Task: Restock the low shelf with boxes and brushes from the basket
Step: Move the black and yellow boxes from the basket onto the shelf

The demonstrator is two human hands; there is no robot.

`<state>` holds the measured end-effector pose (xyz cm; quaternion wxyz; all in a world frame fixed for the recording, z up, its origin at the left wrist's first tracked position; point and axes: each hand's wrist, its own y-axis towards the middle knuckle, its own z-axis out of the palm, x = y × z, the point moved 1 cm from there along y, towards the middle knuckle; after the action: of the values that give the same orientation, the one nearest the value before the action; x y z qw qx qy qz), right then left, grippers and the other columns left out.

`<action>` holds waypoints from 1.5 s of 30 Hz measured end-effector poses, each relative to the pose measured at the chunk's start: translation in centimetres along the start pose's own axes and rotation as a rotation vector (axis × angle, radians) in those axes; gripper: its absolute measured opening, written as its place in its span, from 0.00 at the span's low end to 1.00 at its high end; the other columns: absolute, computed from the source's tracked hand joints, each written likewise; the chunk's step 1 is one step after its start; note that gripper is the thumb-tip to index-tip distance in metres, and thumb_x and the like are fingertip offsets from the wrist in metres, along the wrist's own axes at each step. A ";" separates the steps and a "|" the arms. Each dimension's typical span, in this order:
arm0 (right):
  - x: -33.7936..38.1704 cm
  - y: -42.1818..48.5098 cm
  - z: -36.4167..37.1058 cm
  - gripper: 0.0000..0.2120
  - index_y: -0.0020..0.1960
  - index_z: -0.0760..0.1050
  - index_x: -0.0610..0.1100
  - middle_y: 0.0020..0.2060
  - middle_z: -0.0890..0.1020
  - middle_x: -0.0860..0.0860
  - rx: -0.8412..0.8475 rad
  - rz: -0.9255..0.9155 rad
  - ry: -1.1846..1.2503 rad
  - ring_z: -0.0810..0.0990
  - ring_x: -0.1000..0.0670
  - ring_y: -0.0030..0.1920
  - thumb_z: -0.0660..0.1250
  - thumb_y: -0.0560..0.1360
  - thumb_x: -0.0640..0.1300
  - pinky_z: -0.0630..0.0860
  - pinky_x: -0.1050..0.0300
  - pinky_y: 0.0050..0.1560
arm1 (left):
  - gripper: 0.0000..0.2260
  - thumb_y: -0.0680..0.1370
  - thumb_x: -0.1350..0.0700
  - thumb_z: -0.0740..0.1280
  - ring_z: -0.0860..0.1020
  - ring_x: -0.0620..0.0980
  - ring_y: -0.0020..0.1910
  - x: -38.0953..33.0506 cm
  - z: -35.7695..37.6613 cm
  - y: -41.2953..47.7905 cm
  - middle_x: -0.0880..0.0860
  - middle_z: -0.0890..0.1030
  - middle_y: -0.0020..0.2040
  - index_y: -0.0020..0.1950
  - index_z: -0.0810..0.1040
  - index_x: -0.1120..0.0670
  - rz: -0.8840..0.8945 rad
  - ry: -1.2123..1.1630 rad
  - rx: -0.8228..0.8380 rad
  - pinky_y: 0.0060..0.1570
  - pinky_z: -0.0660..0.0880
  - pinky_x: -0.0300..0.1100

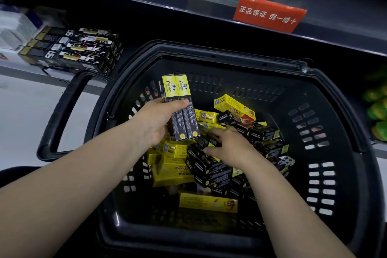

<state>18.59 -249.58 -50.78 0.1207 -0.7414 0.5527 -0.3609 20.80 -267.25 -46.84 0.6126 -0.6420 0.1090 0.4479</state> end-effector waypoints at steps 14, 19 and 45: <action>0.7 -1.3 -2.8 0.25 0.57 0.69 0.53 0.45 0.81 0.50 -0.212 -0.208 1.418 0.82 0.50 0.48 0.68 0.69 0.28 0.79 0.54 0.51 | 0.16 0.73 0.58 0.70 0.80 0.54 0.54 0.7 0.2 -1.0 0.57 0.83 0.53 0.60 0.76 0.58 -0.068 -0.016 0.102 0.52 0.77 0.49; 0.6 -1.5 -3.4 0.14 0.56 0.76 0.50 0.47 0.83 0.53 -0.345 -0.163 1.464 0.81 0.53 0.53 0.71 0.70 0.48 0.72 0.51 0.59 | 0.17 0.73 0.58 0.70 0.80 0.54 0.53 1.0 0.0 -1.1 0.56 0.83 0.53 0.61 0.76 0.58 -0.092 -0.029 0.114 0.51 0.77 0.48; 1.7 -1.3 -2.1 0.13 0.56 0.78 0.48 0.41 0.84 0.50 0.024 -0.033 1.491 0.79 0.52 0.35 0.57 0.80 0.38 0.73 0.62 0.33 | 0.19 0.74 0.52 0.69 0.82 0.53 0.53 0.9 0.4 -0.9 0.55 0.83 0.54 0.63 0.75 0.57 -0.004 -0.246 0.046 0.50 0.78 0.48</action>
<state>18.37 -250.16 -47.81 -0.2834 -0.3069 0.4727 -0.7759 21.82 -266.34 -46.77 0.6368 -0.5682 0.0420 0.5195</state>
